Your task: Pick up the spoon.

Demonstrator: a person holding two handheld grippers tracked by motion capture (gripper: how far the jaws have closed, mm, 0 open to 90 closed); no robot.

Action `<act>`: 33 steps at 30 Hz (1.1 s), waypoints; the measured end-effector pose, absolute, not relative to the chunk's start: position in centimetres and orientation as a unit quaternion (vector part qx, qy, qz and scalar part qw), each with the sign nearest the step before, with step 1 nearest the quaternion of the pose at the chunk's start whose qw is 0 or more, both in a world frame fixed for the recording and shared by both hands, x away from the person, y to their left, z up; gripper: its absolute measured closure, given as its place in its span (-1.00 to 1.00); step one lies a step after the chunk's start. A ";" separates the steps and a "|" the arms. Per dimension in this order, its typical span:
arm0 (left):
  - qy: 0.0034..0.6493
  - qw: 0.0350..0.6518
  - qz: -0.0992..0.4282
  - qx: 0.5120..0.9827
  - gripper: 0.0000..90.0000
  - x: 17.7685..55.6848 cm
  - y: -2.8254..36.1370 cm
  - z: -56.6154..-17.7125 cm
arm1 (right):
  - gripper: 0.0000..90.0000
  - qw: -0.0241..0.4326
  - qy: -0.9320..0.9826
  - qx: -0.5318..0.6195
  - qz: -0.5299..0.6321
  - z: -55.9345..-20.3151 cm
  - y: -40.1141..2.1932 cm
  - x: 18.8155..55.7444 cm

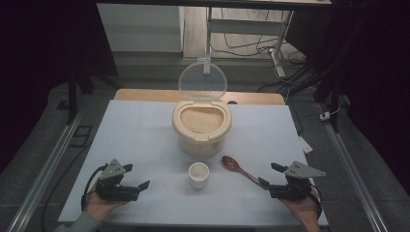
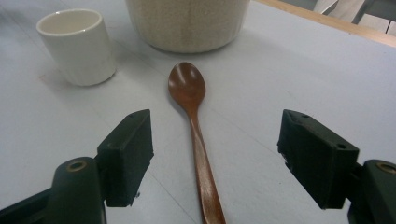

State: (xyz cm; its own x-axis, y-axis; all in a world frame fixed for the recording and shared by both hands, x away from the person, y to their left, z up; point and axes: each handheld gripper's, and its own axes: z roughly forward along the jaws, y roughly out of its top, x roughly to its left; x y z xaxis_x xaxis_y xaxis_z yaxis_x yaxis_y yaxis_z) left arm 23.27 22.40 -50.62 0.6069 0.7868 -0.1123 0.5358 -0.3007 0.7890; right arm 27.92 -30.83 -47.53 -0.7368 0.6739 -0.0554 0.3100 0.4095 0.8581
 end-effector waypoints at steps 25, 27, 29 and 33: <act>0.410 0.408 0.144 0.803 -0.75 23.5 22.0 -51.0 | -0.36 0.143 0.877 0.296 0.351 -43.3 -26.6 31.1; 0.409 0.407 0.143 0.804 -0.75 23.5 22.0 -51.0 | -0.36 0.138 0.888 0.287 0.333 -43.2 -25.6 31.5; 0.409 0.406 0.143 0.805 -0.75 23.5 22.0 -51.0 | -0.36 0.135 0.892 0.283 0.324 -43.2 -25.0 31.8; 0.408 0.406 0.144 0.805 -0.74 23.5 22.0 -51.0 | -0.34 0.125 0.898 0.286 0.310 -43.5 -24.4 32.3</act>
